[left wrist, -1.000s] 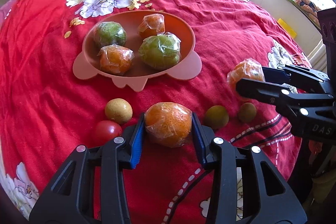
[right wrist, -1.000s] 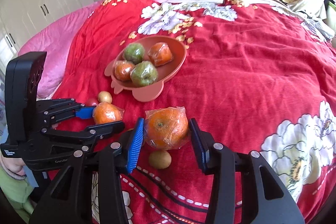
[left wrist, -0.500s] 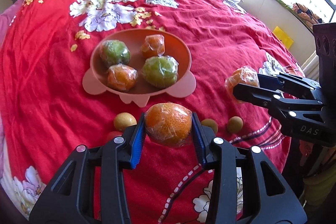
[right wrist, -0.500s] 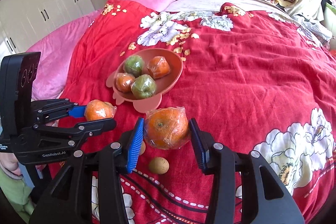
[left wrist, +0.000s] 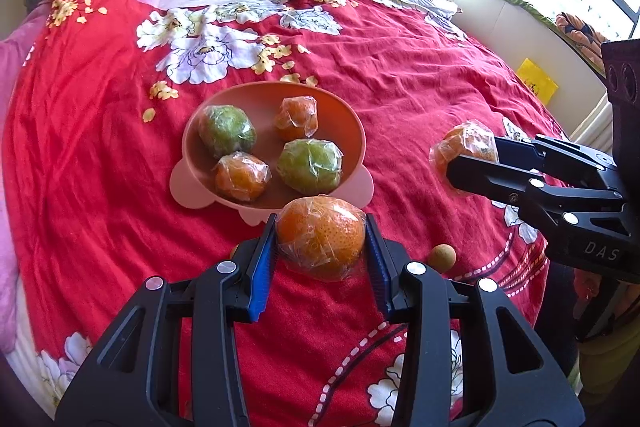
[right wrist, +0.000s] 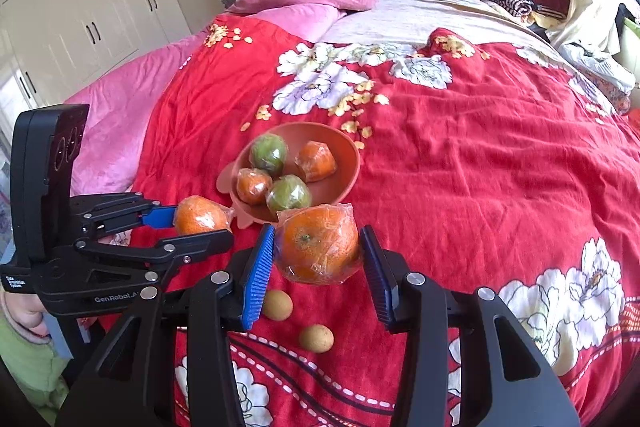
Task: Organize fruits
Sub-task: 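Lift both held tangerines and carry them over the pink bowl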
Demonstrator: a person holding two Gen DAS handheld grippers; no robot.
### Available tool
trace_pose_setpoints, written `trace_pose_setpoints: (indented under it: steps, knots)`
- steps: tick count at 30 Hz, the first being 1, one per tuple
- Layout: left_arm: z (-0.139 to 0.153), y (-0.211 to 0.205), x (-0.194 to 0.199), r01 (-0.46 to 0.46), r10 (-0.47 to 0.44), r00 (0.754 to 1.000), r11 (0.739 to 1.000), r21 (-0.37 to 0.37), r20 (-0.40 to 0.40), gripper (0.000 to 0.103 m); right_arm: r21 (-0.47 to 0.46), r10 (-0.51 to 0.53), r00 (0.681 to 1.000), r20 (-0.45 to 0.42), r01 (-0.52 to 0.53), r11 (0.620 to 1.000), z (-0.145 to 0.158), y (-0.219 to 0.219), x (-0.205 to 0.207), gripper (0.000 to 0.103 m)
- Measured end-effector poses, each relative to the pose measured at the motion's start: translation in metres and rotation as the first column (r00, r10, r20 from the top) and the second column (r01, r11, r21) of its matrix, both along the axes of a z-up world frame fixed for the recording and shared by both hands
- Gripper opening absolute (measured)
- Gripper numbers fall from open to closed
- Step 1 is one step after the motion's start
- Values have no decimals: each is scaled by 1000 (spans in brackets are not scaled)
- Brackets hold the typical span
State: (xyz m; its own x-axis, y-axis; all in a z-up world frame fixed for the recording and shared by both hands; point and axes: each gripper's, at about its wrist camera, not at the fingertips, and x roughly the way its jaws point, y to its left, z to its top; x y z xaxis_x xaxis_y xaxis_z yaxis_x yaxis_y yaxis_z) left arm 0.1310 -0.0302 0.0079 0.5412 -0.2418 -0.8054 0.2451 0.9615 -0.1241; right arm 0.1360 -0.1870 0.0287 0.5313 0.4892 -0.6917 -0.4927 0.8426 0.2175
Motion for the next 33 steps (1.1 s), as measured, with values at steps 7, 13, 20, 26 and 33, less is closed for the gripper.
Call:
trace_pose_setpoints:
  steps: [7, 13, 20, 26, 33]
  knots:
    - [7, 4, 5, -4, 4, 1000, 1000, 2, 9, 33, -5, 22, 1000, 15, -21, 1000, 10, 9, 4, 42]
    - [17, 7, 8, -7, 7, 1000, 1000, 4, 27, 33, 10, 19, 999, 27, -19, 1000, 18, 12, 7, 42]
    - [24, 8, 15, -5, 5, 999, 1000, 8, 37, 33, 13, 21, 999, 38, -21, 1000, 25, 14, 12, 42]
    - [25, 9, 21, -5, 4, 999, 1000, 12, 37, 33, 20, 17, 999, 45, -18, 1000, 29, 13, 17, 42]
    - [23, 12, 31, -8, 8, 999, 1000, 17, 31, 33, 30, 21, 999, 43, -22, 999, 29, 16, 25, 42]
